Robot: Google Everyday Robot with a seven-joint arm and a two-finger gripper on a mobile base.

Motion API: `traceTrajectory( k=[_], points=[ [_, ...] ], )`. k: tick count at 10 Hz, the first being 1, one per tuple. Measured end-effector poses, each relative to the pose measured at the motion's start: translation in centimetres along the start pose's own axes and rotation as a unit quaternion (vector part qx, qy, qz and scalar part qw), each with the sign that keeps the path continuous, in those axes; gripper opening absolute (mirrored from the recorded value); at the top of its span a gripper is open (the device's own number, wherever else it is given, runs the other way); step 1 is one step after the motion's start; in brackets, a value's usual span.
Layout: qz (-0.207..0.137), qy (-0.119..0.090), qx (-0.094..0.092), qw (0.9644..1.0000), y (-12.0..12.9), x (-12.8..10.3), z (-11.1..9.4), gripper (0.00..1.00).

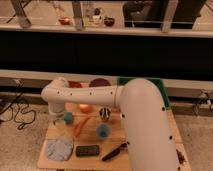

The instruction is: Place sponge in tray

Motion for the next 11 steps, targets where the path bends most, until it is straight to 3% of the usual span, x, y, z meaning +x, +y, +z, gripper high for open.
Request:
traceTrajectory(
  k=[4,11],
  points=[
    [0.023,-0.004,0.003,0.9997,-2.0,1.2,1.3,0.80],
    [0.021,-0.004,0.003,0.9998,-2.0,1.2,1.3,0.80]
  ],
)
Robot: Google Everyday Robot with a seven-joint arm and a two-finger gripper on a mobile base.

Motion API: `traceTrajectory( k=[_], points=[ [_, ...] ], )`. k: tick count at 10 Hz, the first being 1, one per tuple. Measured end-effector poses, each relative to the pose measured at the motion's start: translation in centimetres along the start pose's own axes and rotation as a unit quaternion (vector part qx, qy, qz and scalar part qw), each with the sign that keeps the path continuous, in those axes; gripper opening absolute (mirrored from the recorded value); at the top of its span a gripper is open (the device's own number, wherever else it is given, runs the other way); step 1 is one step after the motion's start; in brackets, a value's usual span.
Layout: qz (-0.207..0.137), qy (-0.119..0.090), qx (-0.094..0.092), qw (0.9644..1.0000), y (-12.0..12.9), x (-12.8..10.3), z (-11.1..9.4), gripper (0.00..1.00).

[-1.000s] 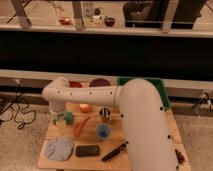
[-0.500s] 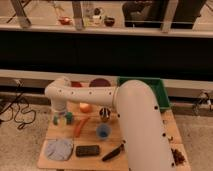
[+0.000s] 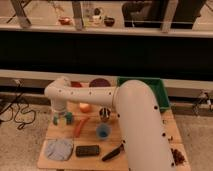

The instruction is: Place sponge in tray

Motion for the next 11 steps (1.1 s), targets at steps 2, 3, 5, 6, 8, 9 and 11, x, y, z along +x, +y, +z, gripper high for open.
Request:
traceTrajectory(
  k=[2,3,5,6,8,9,11],
  points=[
    [-0.001,0.000,0.001,1.0000,-0.1,0.0,0.0,0.80],
    [-0.001,0.001,0.007,1.0000,-0.6,-0.3,-0.3,0.80],
    [-0.002,0.002,0.015,0.9999,-1.5,-0.5,-0.5,0.80],
    [-0.003,0.003,0.021,0.9998,-2.0,-0.6,-0.7,0.80],
    [0.004,0.009,0.029,0.9995,-2.6,-0.5,-0.9,0.80],
    [0.013,0.010,0.031,0.9994,-2.8,0.1,-0.9,0.80],
    [0.038,0.015,0.035,0.9986,-2.6,3.1,-0.9,0.80]
  ],
)
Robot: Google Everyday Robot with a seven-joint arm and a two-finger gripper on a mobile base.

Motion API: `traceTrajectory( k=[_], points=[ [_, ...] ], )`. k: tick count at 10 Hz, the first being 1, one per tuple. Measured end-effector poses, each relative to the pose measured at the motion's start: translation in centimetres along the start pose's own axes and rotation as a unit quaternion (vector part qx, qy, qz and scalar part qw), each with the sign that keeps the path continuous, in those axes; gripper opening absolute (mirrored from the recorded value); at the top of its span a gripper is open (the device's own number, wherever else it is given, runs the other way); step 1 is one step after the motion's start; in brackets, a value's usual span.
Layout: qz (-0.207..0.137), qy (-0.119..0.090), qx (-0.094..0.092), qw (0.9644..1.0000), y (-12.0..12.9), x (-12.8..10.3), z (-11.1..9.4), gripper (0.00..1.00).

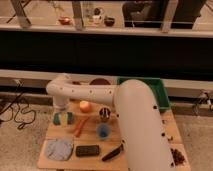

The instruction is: Place sponge in tray

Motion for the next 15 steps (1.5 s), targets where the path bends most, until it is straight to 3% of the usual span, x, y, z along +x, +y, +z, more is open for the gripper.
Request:
traceTrajectory(
  k=[2,4,7,10,11,15],
  points=[
    [0.028,0.004,0.002,0.9996,-0.3,3.3,0.1,0.80],
    [0.043,0.005,-0.002,0.9991,-0.6,4.4,1.0,0.80],
    [0.030,0.008,-0.039,0.9988,0.6,2.8,4.3,0.80],
    [0.022,0.008,-0.050,0.9985,0.8,1.8,5.2,0.80],
    [0.021,0.008,-0.050,0.9985,0.8,1.8,5.1,0.75],
    [0.024,0.006,-0.047,0.9986,0.4,1.7,4.4,0.36]
  ],
)
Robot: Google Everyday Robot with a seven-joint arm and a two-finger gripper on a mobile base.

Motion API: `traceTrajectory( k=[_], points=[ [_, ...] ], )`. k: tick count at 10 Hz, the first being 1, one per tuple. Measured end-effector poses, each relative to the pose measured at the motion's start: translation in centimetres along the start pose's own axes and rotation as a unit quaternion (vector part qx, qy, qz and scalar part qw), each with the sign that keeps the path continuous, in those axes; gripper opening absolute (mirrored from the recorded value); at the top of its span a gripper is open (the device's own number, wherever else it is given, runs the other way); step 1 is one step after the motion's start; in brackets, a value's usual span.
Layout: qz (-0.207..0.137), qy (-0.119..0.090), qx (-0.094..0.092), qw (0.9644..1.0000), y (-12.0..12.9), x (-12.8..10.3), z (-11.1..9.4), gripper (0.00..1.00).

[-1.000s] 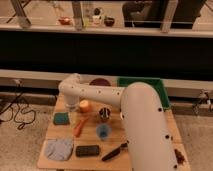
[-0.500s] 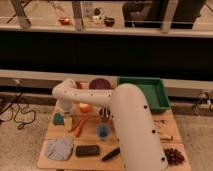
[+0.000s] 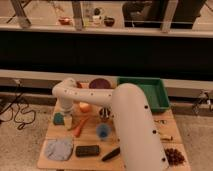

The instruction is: Place sponge in tray

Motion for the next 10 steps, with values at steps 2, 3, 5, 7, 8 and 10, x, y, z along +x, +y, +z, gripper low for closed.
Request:
traceTrajectory(
  k=[2,3,5,7,8,10],
  points=[
    [0.000,0.001,-0.001,1.0000,0.1,0.0,-0.4,0.21],
    [-0.002,0.003,-0.003,1.0000,0.3,0.0,-0.4,0.19],
    [-0.004,0.004,-0.005,1.0000,0.5,0.1,-0.5,0.19],
    [-0.004,0.004,-0.006,1.0000,0.5,0.1,-0.5,0.19],
    [-0.004,0.004,-0.005,1.0000,0.5,0.1,-0.6,0.19],
    [-0.017,-0.005,0.011,0.9998,0.9,-1.1,-1.7,0.19]
  ],
)
